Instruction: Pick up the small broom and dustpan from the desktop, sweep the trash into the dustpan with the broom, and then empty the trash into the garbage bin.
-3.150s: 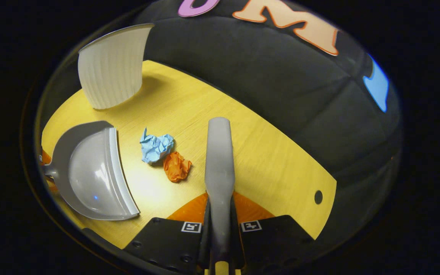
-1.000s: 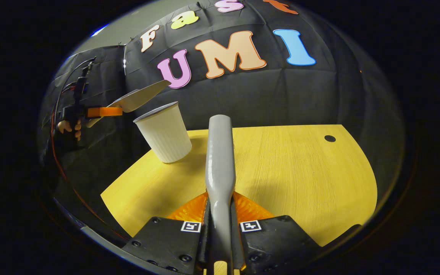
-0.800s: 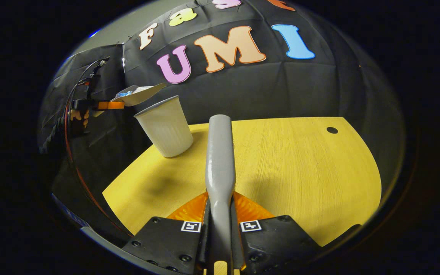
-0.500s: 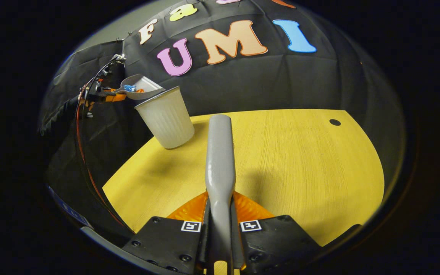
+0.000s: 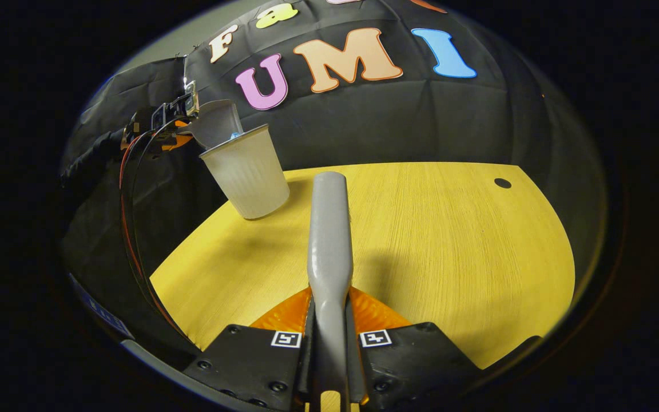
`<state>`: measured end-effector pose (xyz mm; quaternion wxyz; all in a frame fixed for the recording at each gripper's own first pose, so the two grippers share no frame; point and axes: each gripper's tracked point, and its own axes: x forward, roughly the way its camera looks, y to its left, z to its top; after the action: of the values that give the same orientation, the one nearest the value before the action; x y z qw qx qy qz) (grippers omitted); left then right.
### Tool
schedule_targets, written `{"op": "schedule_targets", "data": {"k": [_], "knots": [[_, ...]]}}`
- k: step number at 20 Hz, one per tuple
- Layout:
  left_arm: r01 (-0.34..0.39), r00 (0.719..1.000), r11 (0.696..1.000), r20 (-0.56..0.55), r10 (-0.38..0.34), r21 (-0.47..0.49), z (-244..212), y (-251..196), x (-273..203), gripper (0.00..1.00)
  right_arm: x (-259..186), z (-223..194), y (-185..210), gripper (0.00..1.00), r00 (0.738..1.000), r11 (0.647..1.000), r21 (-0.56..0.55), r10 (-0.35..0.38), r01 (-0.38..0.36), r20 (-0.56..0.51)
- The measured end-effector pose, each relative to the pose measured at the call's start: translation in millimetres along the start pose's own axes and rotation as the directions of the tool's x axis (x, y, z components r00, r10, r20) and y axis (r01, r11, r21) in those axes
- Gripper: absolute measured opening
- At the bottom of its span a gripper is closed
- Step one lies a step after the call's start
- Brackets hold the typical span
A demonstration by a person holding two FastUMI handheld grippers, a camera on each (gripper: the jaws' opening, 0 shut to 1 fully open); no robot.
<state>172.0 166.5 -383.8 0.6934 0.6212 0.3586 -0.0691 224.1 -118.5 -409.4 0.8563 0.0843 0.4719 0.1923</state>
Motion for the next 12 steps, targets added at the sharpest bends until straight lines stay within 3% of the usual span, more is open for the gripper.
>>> {"op": "schedule_targets", "data": {"k": [3, 6, 8, 12], "knots": [[-0.037, 0.999, 0.998, 0.016, 0.036, 0.043, 1.6, 0.8, 0.7, 0.27, 0.0, 0.4, -1.4, 0.22, 1.000, 1.000, -0.003, -0.001, 0.001, -0.003], [0.033, 0.999, 0.986, 0.045, -0.026, -0.164, 2.5, -16.5, -1.9, 0.29, -5.6, 1.2, -2.6, 0.22, 1.000, 1.000, 0.005, 0.001, -0.001, 0.008], [0.074, 0.996, 0.931, 0.077, -0.050, -0.357, 4.1, -24.7, -10.9, 0.27, -7.9, 5.1, -3.3, 0.22, 1.000, 1.000, 0.017, 0.001, -0.002, 0.023], [0.138, 0.987, 0.741, 0.154, -0.048, -0.657, 24.7, -28.5, -24.5, 0.27, -11.9, 19.4, 0.5, 0.22, 0.998, 0.999, 0.049, 0.006, -0.009, 0.061]]}}
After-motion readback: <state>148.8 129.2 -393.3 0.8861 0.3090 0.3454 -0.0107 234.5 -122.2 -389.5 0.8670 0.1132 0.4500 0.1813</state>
